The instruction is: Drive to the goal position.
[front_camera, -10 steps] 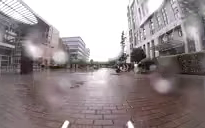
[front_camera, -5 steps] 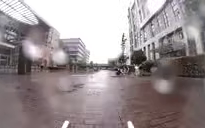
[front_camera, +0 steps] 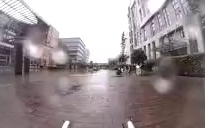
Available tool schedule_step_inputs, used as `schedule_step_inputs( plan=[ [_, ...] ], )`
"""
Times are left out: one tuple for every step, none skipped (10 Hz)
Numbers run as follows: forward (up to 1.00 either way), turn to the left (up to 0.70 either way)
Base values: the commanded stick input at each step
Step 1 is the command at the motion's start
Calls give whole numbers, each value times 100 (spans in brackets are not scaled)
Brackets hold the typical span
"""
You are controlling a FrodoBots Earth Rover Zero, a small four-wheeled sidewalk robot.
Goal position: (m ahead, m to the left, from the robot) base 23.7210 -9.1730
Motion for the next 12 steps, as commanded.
schedule_step_inputs(
  plan=[
    [70,0],
    [70,0],
    [70,0],
    [70,0],
    [70,0],
    [70,0],
    [70,0],
    [70,0],
    [70,0],
    [70,0],
    [70,0],
    [70,0]
  ],
)
